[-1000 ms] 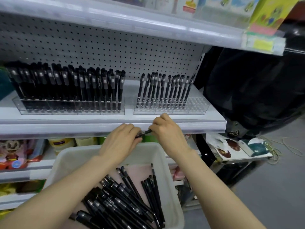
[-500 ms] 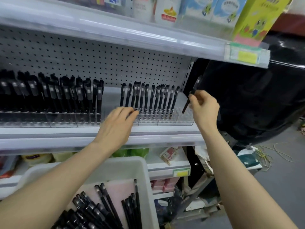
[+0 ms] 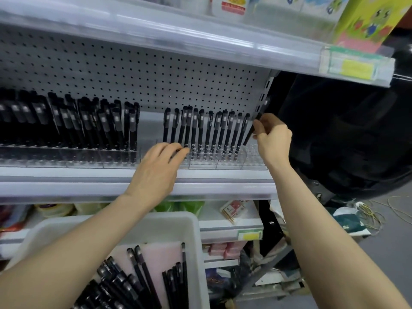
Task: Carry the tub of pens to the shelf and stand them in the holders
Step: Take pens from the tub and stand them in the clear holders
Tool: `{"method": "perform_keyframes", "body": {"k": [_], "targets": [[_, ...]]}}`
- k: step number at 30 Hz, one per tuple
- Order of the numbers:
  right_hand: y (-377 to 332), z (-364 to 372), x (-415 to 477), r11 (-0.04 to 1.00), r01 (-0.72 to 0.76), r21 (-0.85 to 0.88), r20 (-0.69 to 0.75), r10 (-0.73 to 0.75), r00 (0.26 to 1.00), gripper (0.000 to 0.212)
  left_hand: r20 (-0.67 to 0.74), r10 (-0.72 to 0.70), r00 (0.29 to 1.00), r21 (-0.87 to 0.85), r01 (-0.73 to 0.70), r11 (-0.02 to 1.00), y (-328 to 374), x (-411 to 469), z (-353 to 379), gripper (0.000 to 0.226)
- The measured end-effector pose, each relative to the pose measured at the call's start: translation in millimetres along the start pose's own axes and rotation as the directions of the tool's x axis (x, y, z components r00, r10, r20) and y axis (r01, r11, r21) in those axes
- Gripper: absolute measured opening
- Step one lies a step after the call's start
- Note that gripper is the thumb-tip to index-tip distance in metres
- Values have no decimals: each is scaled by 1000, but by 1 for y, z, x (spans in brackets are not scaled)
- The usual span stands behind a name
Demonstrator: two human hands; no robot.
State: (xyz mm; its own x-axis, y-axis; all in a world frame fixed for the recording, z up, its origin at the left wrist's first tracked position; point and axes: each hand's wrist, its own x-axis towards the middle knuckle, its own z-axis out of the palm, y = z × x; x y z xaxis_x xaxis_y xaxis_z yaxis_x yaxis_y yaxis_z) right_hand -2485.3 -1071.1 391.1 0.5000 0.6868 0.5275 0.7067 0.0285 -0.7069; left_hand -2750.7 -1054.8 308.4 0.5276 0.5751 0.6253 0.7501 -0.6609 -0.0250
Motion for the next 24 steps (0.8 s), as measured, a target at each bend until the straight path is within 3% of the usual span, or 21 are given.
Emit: {"method": "perform_keyframes", "body": {"k": [7, 14, 19, 24], "targets": [[20, 8, -11, 994, -37, -99, 156, 52, 986, 21, 7, -19, 1000, -2, 19, 1000, 1, -1, 1, 59], [13, 9, -14, 980, -116, -163, 173, 144, 974, 26, 35, -7, 999, 4, 7, 1000, 2, -1, -6, 62], [-1, 4, -33, 965, -67, -255, 73, 88, 993, 34, 29, 24, 999, -20, -23, 1000, 2, -20, -17, 62], [-17, 14, -84, 982, -2, -189, -2, 1, 1000, 33, 43, -6, 999, -84, 10, 996, -4, -65, -35, 51]]}}
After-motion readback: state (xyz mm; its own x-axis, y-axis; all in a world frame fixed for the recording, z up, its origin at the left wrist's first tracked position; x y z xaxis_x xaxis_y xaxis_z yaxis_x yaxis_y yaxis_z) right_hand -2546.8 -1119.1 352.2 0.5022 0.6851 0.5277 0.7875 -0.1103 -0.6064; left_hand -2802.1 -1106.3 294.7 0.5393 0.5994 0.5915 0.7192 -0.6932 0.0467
